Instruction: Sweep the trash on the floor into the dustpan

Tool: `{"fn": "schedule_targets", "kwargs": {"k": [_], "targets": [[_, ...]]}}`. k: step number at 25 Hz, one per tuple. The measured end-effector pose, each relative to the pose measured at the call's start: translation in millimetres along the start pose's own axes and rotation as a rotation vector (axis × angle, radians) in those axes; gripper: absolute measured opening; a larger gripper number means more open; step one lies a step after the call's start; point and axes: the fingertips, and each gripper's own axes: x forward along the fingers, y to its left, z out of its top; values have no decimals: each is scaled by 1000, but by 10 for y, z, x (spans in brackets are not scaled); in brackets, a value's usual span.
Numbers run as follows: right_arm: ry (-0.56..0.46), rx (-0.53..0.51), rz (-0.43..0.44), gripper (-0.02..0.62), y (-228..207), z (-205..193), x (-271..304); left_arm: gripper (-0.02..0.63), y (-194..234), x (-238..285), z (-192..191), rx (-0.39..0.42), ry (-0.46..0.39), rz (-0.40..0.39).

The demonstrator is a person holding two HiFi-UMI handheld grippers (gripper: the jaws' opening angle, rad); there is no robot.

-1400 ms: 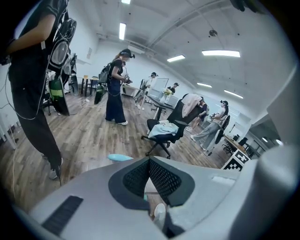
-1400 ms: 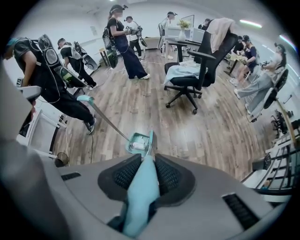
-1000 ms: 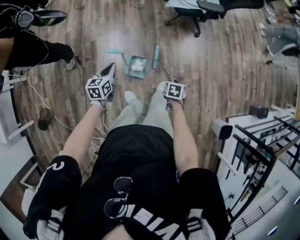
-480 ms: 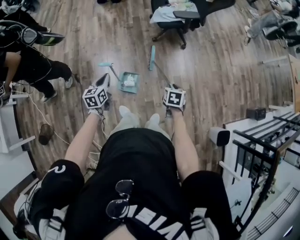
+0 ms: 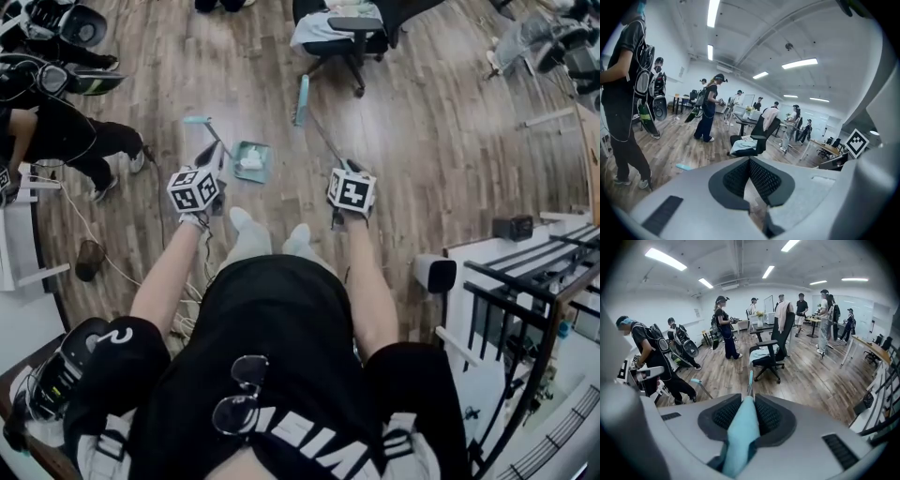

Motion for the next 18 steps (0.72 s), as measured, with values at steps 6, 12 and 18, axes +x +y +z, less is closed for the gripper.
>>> {"fn": "schedule_targets", "kwargs": {"k": [6,12,18], "targets": [[-13,16,3,83,-264,-174,-217,-2,-378,-138,-153,16,1,-6],[-23,14,-10,84,-438,-285,-295,-2,-510,-234,-240,25,12,-1],[15,18,-18,83,-551,-429,-238,-2,-529,-202,-326,21,21,11]]}}
